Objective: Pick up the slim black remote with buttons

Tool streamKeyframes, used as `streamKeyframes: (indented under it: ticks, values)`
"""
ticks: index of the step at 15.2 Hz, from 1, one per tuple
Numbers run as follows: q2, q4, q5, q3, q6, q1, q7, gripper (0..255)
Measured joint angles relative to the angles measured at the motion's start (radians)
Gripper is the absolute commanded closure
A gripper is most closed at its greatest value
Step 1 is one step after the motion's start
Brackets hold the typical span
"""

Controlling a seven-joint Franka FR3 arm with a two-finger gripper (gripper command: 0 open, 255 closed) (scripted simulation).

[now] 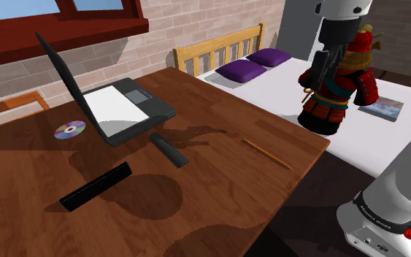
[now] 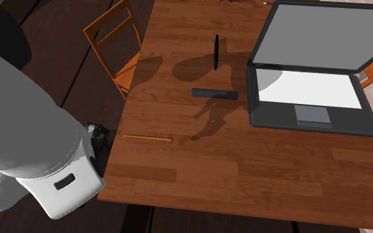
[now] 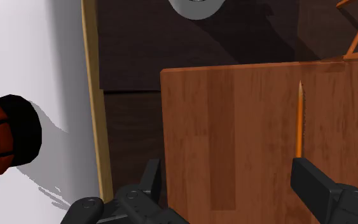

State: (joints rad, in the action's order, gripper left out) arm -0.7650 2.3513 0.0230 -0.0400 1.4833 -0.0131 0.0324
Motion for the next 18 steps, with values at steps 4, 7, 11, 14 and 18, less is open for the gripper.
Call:
streamKeyframes:
  ticks: [4, 7, 11, 14, 18]
  values:
    - [0.033, 0.001, 0.028, -0.044, 0.041, 0.014, -0.047, 0]
    - [0.093, -0.006, 0.052, -0.092, 0.103, 0.025, -0.098, 0]
    - [0.200, -0.042, 0.083, -0.173, 0.188, 0.042, -0.186, 0]
    - [0.286, -0.086, 0.090, -0.229, 0.242, 0.050, -0.250, 0]
    - [0.406, -0.156, 0.081, -0.298, 0.304, 0.058, -0.338, 0]
